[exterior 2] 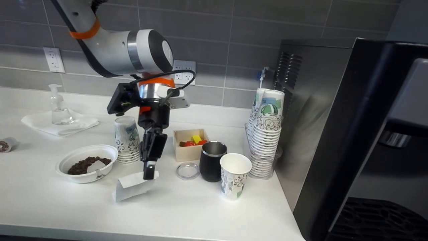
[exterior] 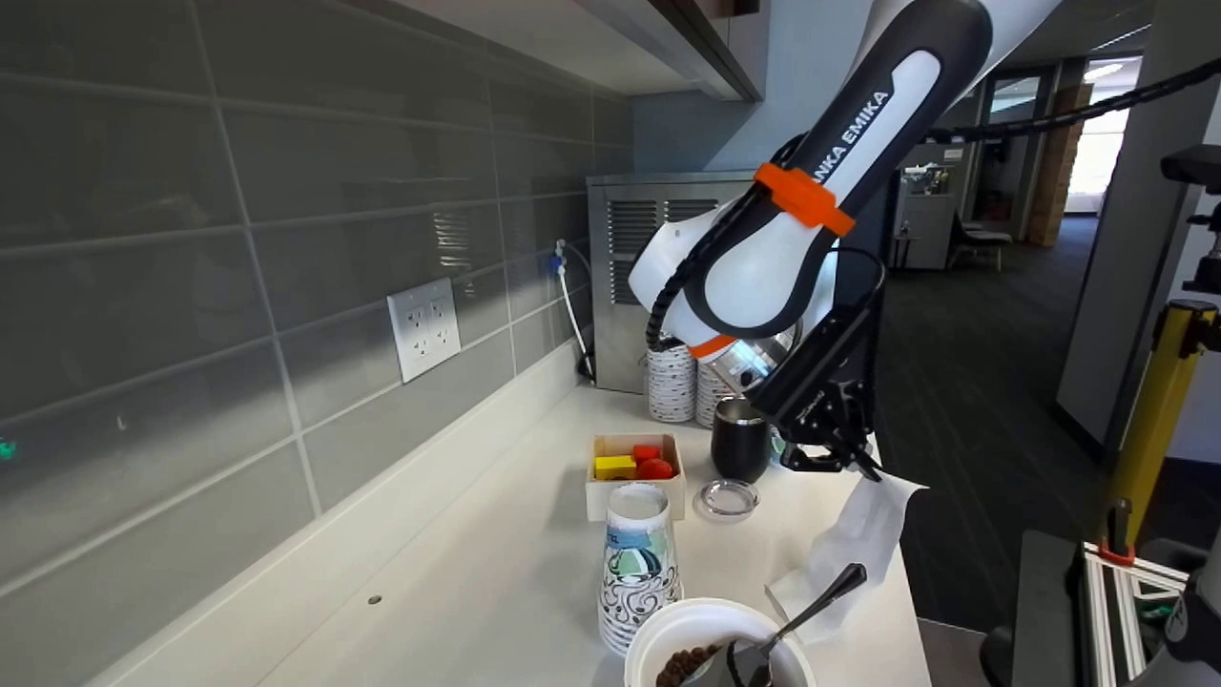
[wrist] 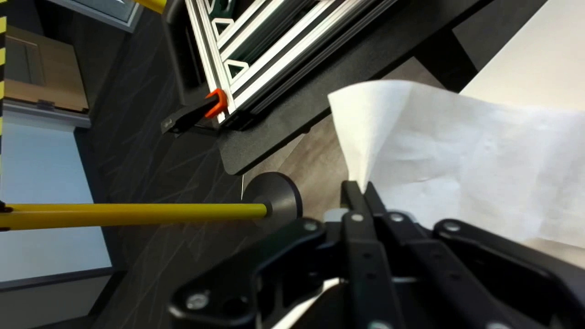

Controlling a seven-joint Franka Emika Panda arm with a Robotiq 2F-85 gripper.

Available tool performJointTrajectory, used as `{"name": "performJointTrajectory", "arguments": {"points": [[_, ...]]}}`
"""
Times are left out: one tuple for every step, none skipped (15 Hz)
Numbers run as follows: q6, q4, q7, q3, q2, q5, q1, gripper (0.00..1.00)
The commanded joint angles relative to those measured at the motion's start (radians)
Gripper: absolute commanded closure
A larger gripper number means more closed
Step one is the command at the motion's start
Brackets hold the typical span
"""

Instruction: Move the white paper to the left

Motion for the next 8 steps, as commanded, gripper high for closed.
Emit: {"name": "performJointTrajectory", "arguments": {"points": [[-0.064,0.093,0.041,-0.006,0.111,-0.01,0.035,1.0],[-0.071,0.109,0.042,-0.007,0.135,-0.01,0.043,1.0],[-0.076,0.124,0.041,-0.009,0.155,-0.01,0.051,1.0],[-0.086,0.142,0.038,-0.01,0.178,-0.009,0.059,1.0],[-0.097,0.157,0.036,-0.011,0.197,-0.011,0.067,1.0],[-0.108,0.172,0.031,-0.013,0.214,-0.011,0.073,1.0],[-0.116,0.182,0.028,-0.016,0.225,-0.008,0.078,1.0],[-0.123,0.187,0.03,-0.021,0.231,-0.007,0.082,1.0]]}}
